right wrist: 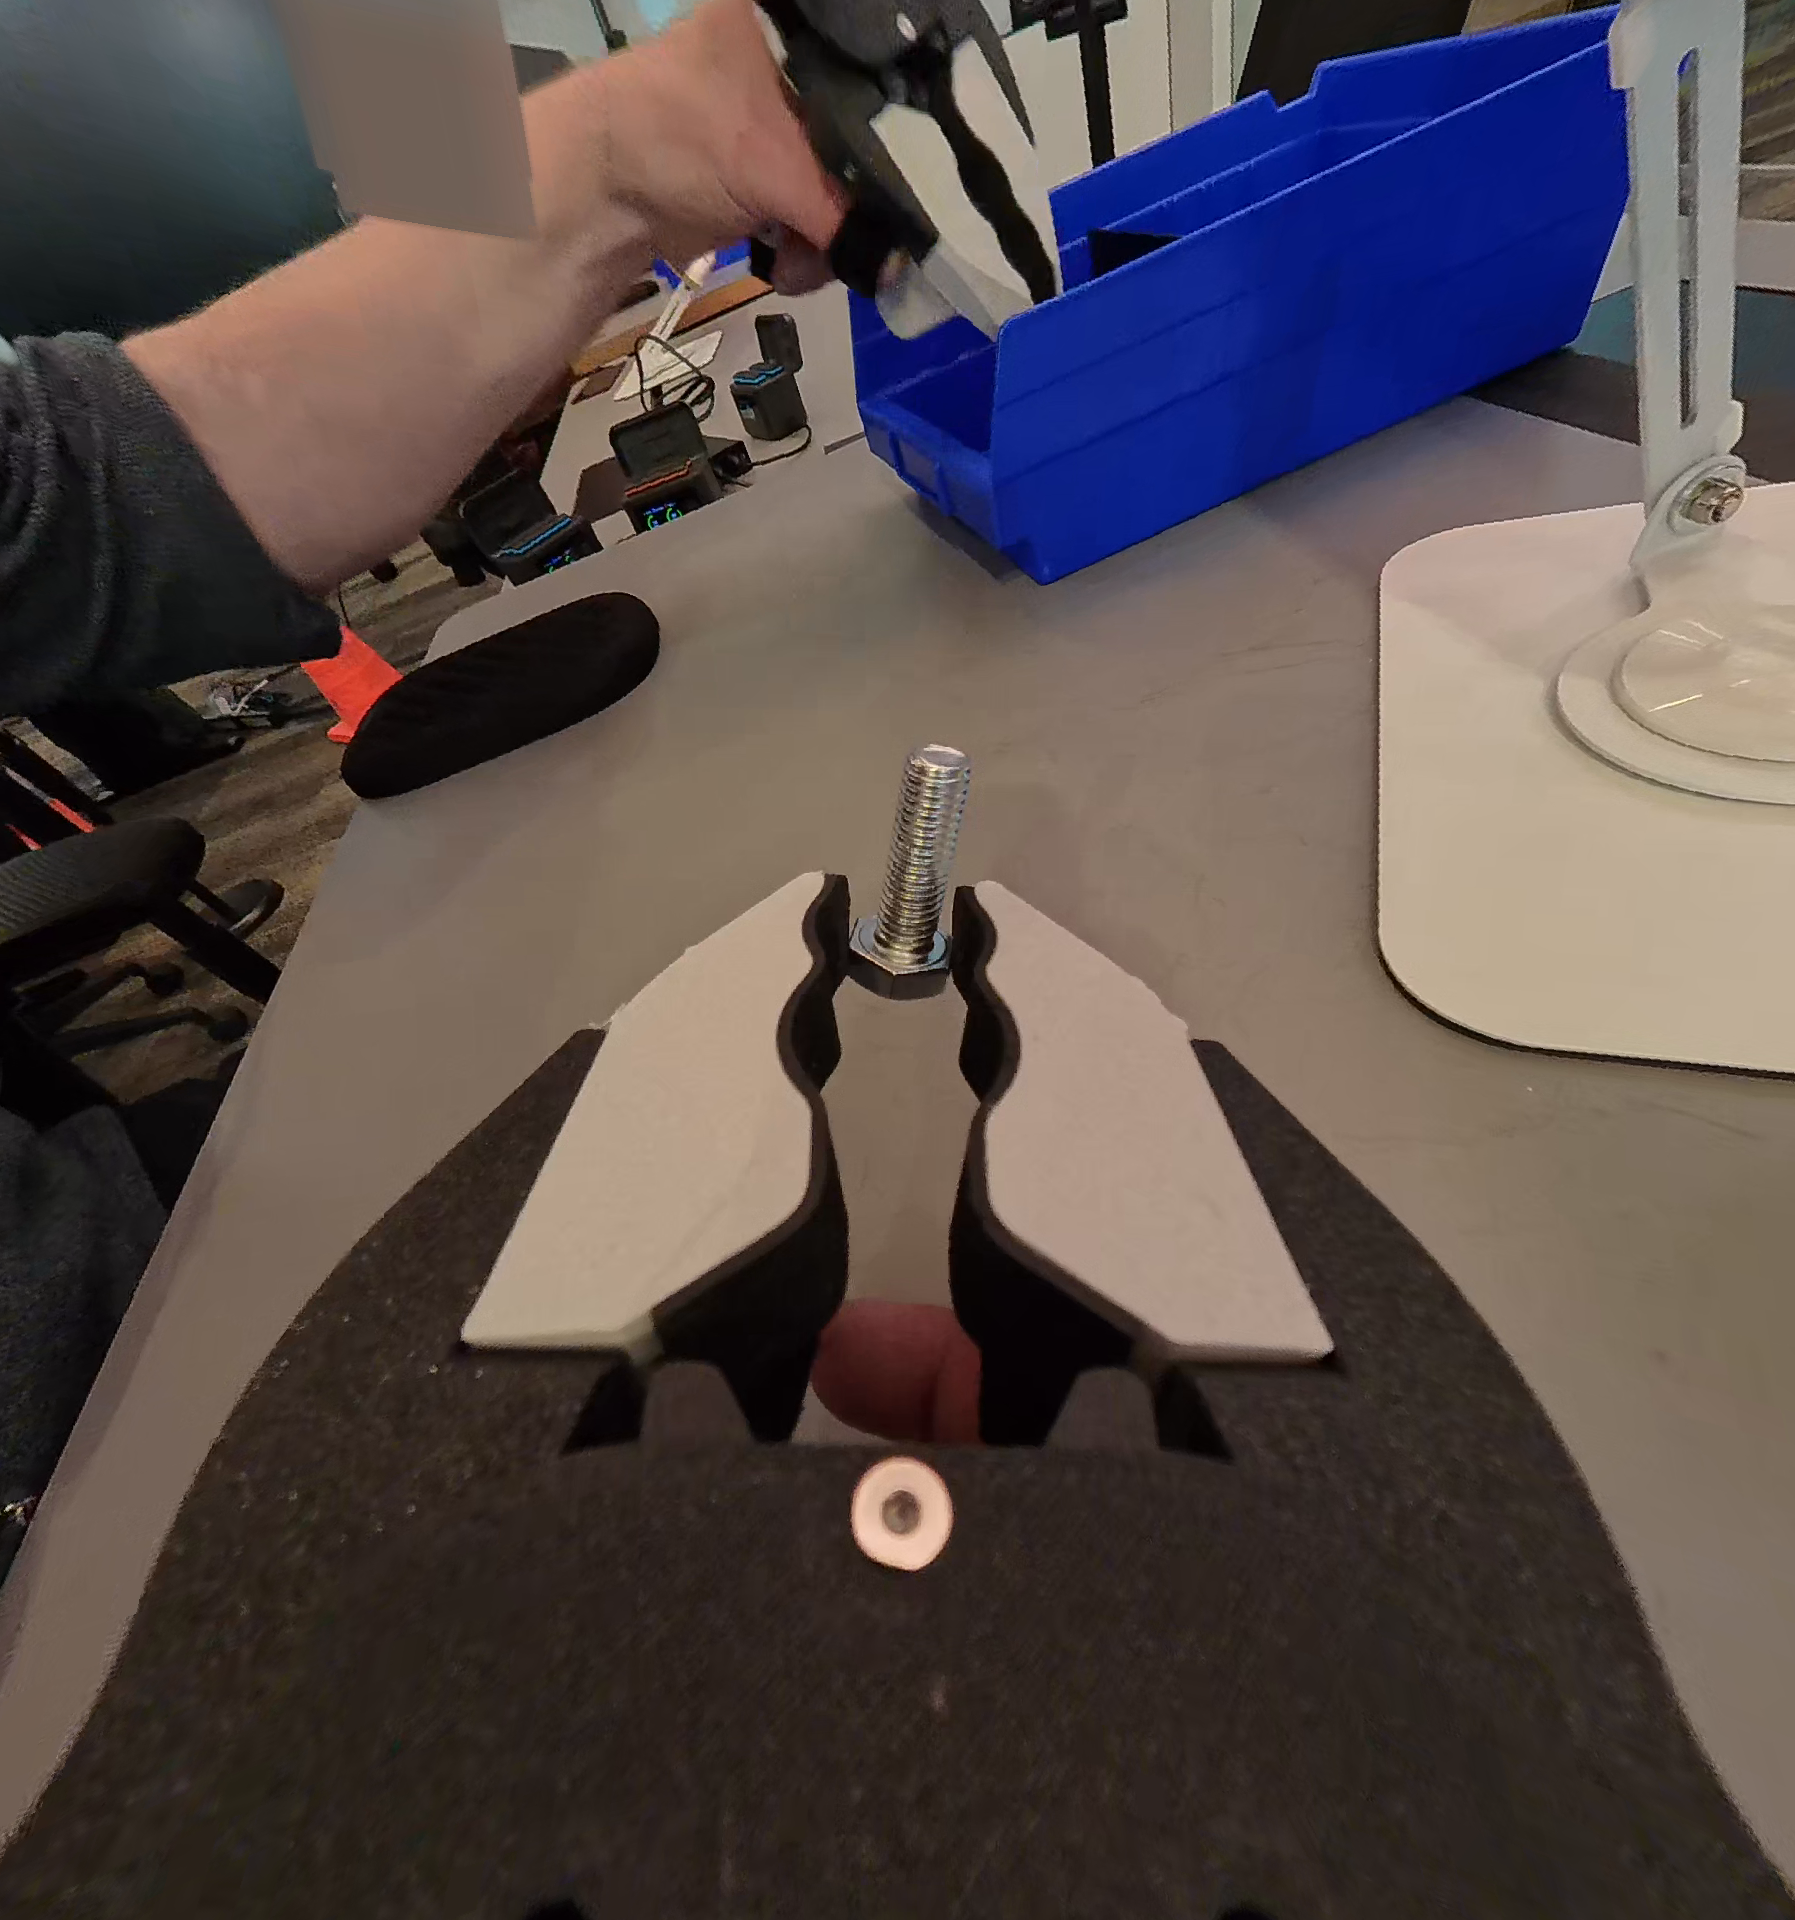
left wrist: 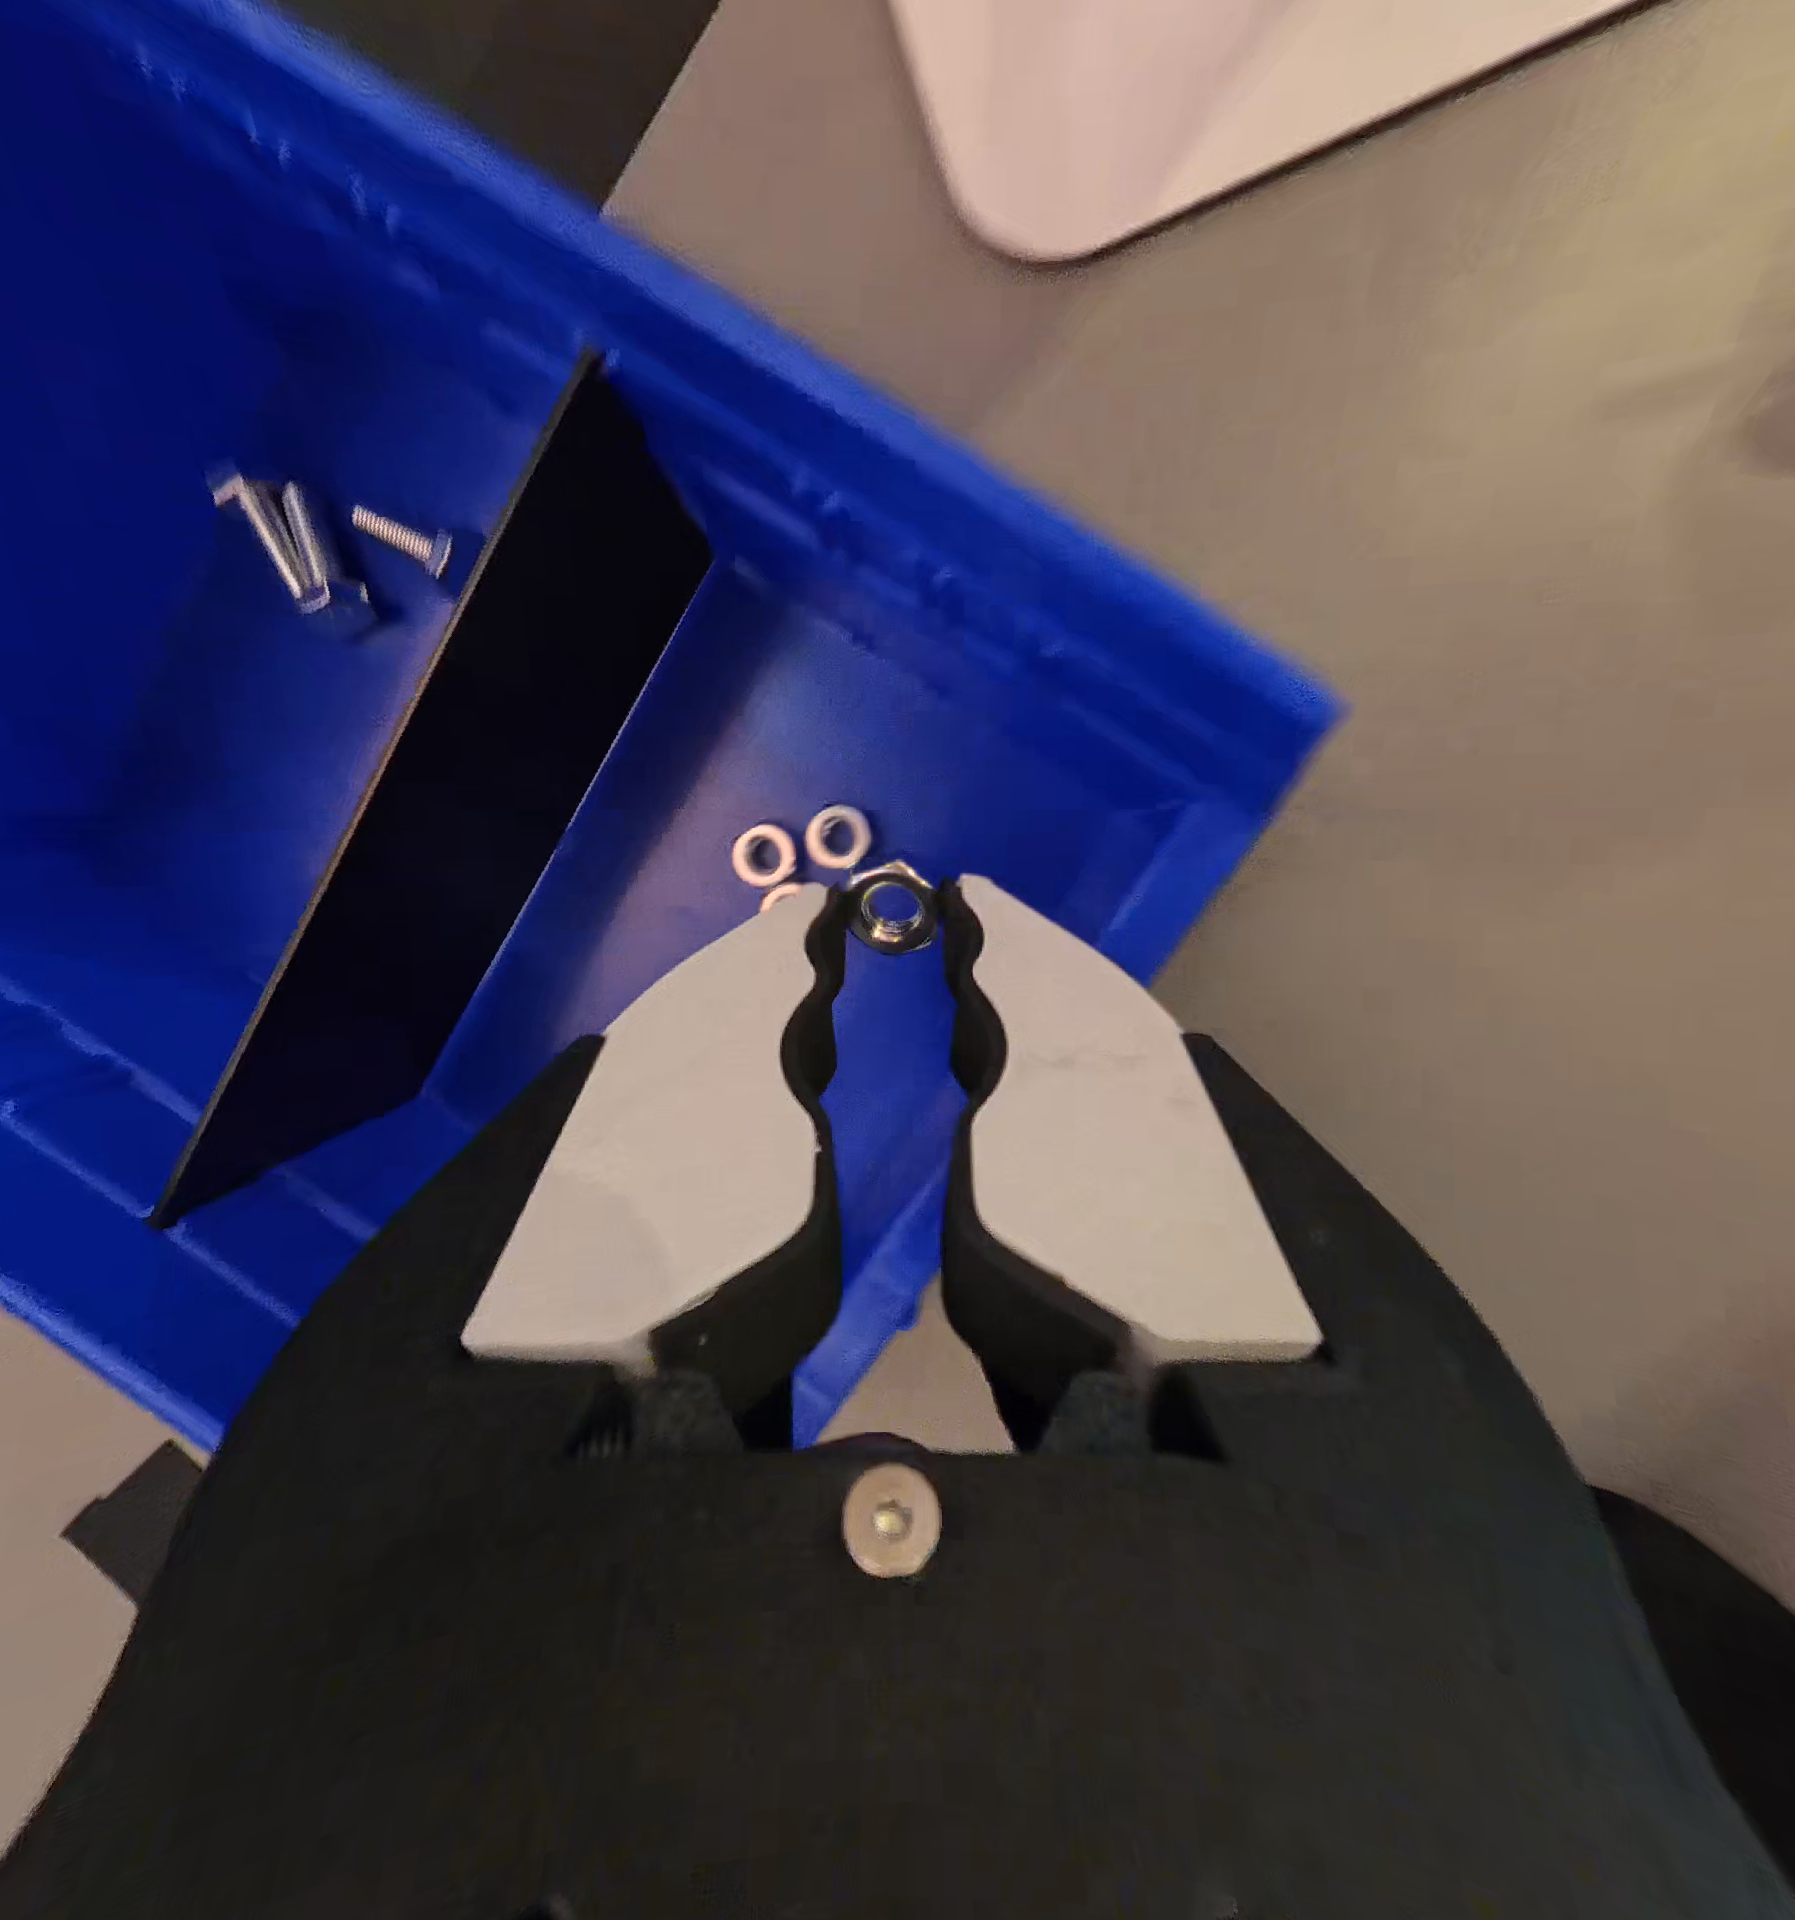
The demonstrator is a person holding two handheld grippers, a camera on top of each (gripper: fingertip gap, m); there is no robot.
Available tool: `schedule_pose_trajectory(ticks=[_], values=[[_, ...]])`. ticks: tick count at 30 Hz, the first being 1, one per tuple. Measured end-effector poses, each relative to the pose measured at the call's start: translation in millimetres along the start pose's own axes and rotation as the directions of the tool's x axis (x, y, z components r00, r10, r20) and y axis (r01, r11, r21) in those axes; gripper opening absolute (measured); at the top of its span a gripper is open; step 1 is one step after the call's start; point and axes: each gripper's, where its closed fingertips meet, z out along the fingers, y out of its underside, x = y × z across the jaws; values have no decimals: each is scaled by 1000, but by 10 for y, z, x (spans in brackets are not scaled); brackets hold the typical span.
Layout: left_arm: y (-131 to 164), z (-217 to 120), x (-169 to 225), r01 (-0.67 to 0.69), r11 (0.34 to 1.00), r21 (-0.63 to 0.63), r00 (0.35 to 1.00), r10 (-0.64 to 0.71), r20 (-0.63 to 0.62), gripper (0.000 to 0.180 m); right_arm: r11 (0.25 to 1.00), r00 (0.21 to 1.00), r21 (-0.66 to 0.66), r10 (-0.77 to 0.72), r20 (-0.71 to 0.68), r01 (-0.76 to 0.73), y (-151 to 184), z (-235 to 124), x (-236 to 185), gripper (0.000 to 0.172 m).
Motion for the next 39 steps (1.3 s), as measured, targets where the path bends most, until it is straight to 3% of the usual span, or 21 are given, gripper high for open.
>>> schedule_pose_trajectory(ticks=[9, 16, 20, 26, 39], values=[[-757, -412, 1192, -152, 962, 229, 978, 180, -105, 17, 995, 996, -57, -82, -45, 79, 75, 60, -28, 19], [-1224, -306, 2175, -336, 900, 277, 894, 398, -208, 17, 980, 981, -110, -175, -79, 166, 145, 111, -66, 19], [-1361, -190, 2495, -409, 870, 277, 851, 473, -227, 17, 969, 971, -133, -220, -89, 207, 179, 131, -89, 19], [-1412, -29, 2743, -450, 855, 258, 818, 511, -264, 17, 952, 954, -170, -274, -119, 253, 227, 160, -89, 19], [-1362, 164, 2833, -477, 857, 197, 800, 516, -307, 17, 937, 940, -193, -318, -120, 292, 265, 176, -117, 19]])
